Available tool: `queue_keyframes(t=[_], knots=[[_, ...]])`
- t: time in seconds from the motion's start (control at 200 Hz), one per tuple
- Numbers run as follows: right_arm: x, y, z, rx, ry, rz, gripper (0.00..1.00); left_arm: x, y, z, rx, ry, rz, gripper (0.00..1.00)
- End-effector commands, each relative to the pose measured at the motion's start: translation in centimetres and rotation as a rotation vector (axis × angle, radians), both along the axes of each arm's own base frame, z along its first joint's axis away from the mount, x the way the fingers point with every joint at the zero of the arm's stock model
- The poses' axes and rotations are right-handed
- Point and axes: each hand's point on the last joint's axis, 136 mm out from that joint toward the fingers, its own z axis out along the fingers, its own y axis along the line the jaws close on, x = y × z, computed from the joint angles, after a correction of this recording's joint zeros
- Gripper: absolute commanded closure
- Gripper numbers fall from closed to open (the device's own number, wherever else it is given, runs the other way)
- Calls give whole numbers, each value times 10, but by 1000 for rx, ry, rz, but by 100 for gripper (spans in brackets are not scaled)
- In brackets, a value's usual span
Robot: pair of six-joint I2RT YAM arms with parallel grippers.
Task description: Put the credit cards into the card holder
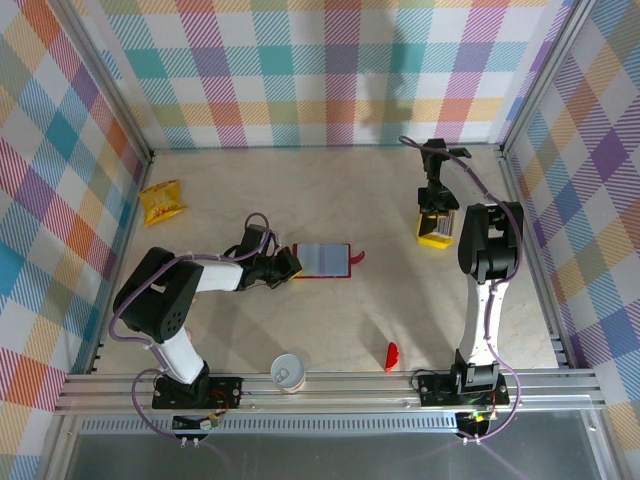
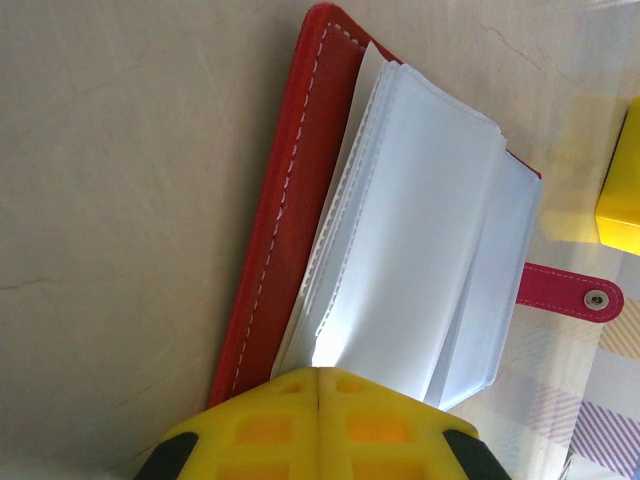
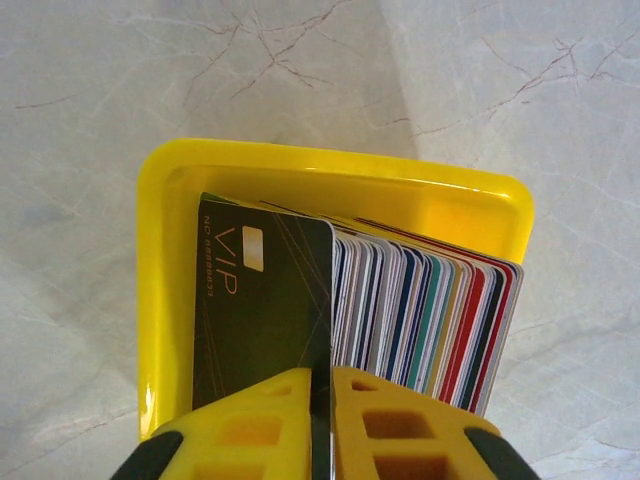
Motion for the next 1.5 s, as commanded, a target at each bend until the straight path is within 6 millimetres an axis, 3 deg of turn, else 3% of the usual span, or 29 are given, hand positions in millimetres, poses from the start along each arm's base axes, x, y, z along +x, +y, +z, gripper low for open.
queue_keyframes(t=[0.0, 0.245, 0.515, 0.84, 1.22, 1.375, 1.495], knots=[[3, -1, 22, 5, -48, 2, 92, -23, 14, -30, 71, 113, 1, 99], [4, 2, 28, 26, -64, 2, 100, -22, 13, -31, 67, 114, -1, 99], [1, 17, 38, 117, -85, -12, 100, -21, 12, -30, 62, 113, -1, 99], [-5, 20, 70, 144, -150, -23, 100, -16, 9, -13, 56, 83, -14, 97], [-25, 29, 101, 222, -224, -28, 100, -7, 3, 31, 8, -2, -24, 94], [-34, 44, 134, 331, -325, 0, 100, -3, 2, 60, -11, -60, -23, 93], [-44, 71, 170, 499, -425, 72, 100, 3, 1, 93, -45, -139, -5, 91]])
